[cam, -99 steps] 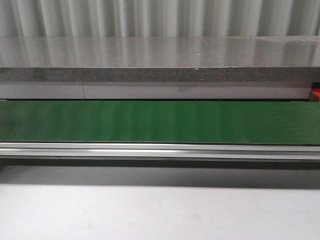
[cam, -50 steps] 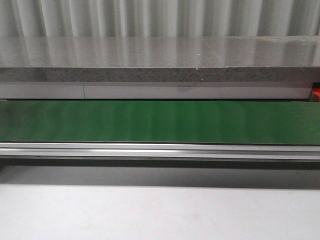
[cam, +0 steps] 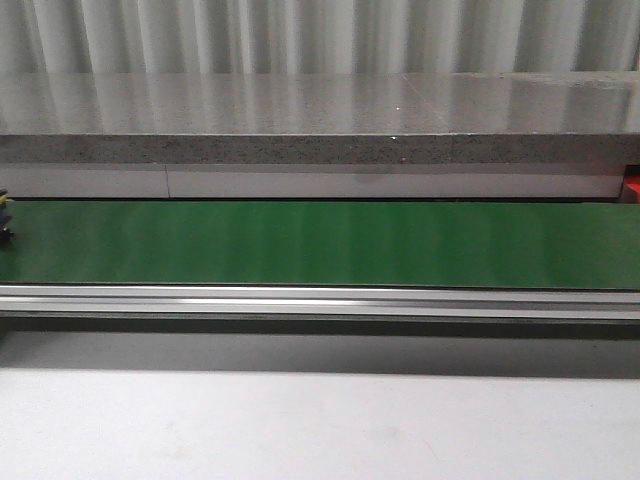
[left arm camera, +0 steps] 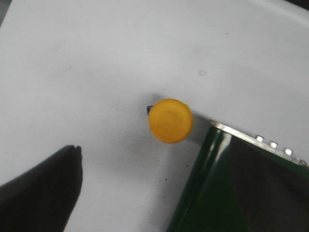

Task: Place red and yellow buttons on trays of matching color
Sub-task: 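Lower the red button onto the belt's start and open the left gripper, then grasp a yellow button from the pile with the left gripper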

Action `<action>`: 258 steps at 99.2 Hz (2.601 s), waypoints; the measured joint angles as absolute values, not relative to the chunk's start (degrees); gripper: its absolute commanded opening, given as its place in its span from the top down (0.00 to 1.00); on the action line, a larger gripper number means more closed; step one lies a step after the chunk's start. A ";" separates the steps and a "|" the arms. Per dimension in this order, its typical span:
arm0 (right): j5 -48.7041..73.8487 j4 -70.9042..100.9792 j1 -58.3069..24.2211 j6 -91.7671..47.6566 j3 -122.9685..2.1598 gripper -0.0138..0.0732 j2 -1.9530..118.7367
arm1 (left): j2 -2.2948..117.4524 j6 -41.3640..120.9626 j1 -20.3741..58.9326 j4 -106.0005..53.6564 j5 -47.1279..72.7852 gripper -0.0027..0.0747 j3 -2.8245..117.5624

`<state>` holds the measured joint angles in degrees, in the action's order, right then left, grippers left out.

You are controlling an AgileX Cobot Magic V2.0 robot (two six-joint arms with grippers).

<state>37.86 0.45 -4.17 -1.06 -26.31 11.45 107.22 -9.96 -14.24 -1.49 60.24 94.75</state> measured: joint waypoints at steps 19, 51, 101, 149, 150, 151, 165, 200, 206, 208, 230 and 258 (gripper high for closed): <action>37.86 0.45 -4.17 -1.06 -26.31 0.92 11.45 | 112.06 -20.12 -16.64 -7.13 58.53 0.24 94.75; 37.86 0.45 -4.17 -1.06 -26.31 0.92 11.45 | 117.52 -31.01 -16.45 -12.89 53.68 0.24 95.01; 37.86 0.45 -4.17 -1.06 -26.31 0.92 11.45 | 123.79 -31.72 -16.33 -13.02 51.47 0.46 95.18; 37.86 0.45 -4.17 -1.06 -26.31 0.92 11.45 | 123.82 -28.89 -16.33 -13.78 53.94 0.77 98.27; 37.86 0.45 -4.17 -1.06 -26.31 0.92 11.45 | 123.82 -28.61 -16.33 -13.78 54.17 0.77 98.73; 37.86 0.45 -4.17 -1.06 -26.31 0.92 11.45 | 123.82 -28.34 -16.33 -13.78 54.56 0.77 98.97; 37.86 0.45 -4.17 -1.06 -26.31 0.92 11.45 | 123.82 -20.57 -16.33 -12.95 59.47 0.77 104.97; 37.86 0.45 -4.17 -1.06 -26.31 0.92 11.45 | 117.68 0.00 -15.03 -7.09 70.41 0.77 110.21; 37.86 0.45 -4.17 -1.06 -26.31 0.92 11.45 | 116.31 1.72 -13.78 -6.54 70.68 0.77 110.09; 37.86 0.45 -4.17 -1.06 -26.31 0.92 11.45 | 115.79 2.21 -13.32 -6.38 70.83 0.77 110.00; 37.83 0.45 -4.17 -1.06 -26.31 0.92 11.45 | 109.40 4.93 -8.79 -6.17 71.13 0.77 106.49; 37.83 0.45 -4.17 -1.06 -26.31 0.92 11.45 | 99.60 5.32 -5.09 -6.27 65.03 0.77 91.94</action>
